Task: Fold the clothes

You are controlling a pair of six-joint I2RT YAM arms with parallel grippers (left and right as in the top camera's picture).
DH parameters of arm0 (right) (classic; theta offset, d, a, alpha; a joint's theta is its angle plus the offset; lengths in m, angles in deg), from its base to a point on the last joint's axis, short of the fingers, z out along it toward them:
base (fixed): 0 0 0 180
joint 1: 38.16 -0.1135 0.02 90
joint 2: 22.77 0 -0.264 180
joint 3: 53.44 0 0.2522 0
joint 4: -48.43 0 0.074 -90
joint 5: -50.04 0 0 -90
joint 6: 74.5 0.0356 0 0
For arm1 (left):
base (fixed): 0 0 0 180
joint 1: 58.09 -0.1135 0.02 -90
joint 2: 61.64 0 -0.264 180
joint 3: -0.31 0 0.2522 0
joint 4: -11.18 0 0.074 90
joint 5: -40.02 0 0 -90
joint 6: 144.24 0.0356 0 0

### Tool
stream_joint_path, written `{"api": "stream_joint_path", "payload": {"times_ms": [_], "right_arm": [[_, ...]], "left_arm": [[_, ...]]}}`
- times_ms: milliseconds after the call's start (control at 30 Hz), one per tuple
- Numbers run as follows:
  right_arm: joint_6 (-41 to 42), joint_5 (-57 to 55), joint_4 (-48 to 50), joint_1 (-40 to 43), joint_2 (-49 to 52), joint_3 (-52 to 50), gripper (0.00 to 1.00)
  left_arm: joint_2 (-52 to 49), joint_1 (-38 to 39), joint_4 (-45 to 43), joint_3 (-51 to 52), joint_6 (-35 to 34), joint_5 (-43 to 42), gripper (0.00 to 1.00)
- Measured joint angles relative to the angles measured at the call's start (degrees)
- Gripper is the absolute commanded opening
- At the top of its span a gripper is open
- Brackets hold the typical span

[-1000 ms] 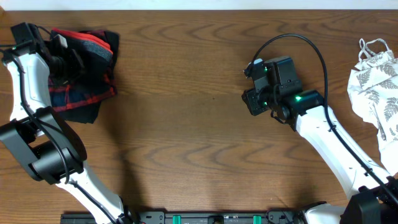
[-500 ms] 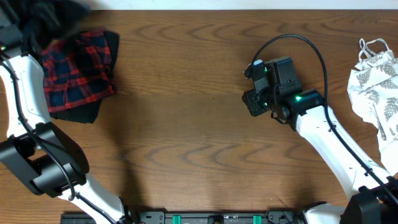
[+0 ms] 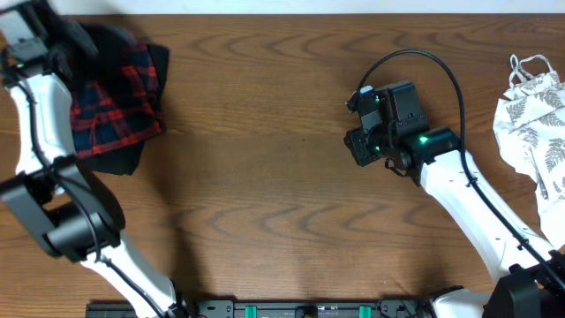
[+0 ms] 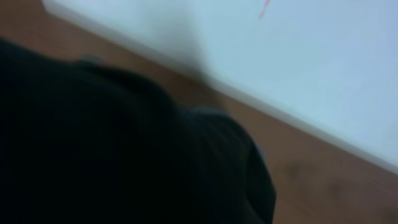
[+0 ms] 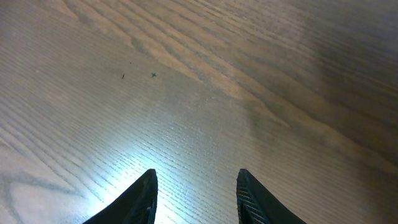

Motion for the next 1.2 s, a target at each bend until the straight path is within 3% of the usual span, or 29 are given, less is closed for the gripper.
{"api": "stream_joint_path", "payload": {"times_ms": [133,667,967,1200], "right_arm": [[0.0,0.0,-0.3,0.0,0.0,0.0,0.40],[0.0,0.0,-0.5,0.0,0.0,0.0,0.40],[0.0,0.0,-0.5,0.0,0.0,0.0,0.40],[0.0,0.0,-0.5,0.0,0.0,0.0,0.40]], "left_arm": [[-2.5,-0.3,8.9,0.5,0.0,-0.2,0.06],[1.0,-1.5,19.0,0.3,-1.6,-12.5,0.06],[14.0,-1.4,13.3,0.3,-6.7,-13.9,0.06],[17.0,0.4,8.0,0.3,-7.7,-17.6,0.06]]}}
